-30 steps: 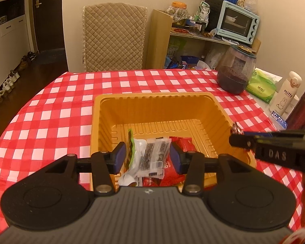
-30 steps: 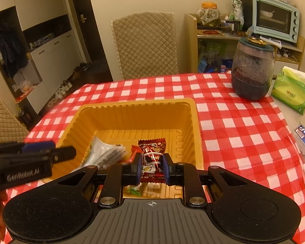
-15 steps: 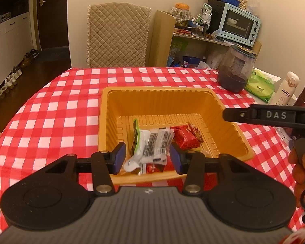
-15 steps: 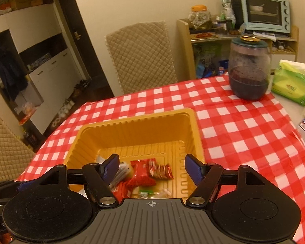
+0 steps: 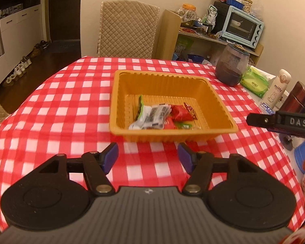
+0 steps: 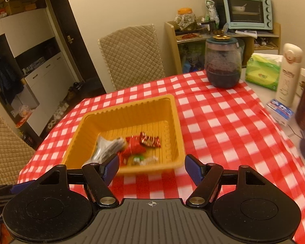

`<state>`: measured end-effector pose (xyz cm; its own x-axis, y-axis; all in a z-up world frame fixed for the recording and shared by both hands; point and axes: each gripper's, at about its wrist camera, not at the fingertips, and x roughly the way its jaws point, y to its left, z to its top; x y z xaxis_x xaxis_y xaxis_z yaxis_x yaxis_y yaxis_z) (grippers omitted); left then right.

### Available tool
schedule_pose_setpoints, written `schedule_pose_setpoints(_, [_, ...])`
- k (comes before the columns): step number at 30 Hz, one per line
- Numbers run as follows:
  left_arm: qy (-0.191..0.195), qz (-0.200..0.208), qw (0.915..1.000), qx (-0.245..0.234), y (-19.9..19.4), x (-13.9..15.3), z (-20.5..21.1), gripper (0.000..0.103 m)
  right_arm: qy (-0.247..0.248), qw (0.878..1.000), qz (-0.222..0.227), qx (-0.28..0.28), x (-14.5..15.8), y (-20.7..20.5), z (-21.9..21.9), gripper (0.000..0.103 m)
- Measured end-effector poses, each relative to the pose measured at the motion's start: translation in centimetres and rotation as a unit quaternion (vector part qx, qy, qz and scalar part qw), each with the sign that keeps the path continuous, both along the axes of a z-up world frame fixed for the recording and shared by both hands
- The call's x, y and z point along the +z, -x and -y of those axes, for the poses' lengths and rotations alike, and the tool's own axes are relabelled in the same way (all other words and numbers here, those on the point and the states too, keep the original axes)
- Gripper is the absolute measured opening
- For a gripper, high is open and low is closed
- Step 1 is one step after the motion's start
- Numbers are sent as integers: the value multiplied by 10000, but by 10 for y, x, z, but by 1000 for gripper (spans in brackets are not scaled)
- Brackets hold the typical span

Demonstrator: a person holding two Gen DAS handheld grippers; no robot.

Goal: Organize snacks
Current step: 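Withdraw both open tools from the tray toward the red and yellow candies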

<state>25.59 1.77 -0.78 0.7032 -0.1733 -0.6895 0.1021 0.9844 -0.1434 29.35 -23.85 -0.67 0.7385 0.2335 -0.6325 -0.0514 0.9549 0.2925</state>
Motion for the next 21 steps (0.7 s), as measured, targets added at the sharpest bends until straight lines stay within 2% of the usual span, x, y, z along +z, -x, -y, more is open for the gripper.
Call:
schedule_pose_setpoints(3, [-36, 11, 10000, 8, 22, 5, 1, 69, 42, 10000, -4, -7, 2, 27, -3, 71])
schedule_pose_setpoints(9, [-38, 55, 9999, 87, 65, 14, 0, 73, 104, 9999, -47, -74, 4, 78, -8, 71])
schedule_pose_setpoints(21, [-95, -149, 9996, 233, 129, 2, -6, 76, 386, 9991, -167, 33, -3, 142, -19, 71])
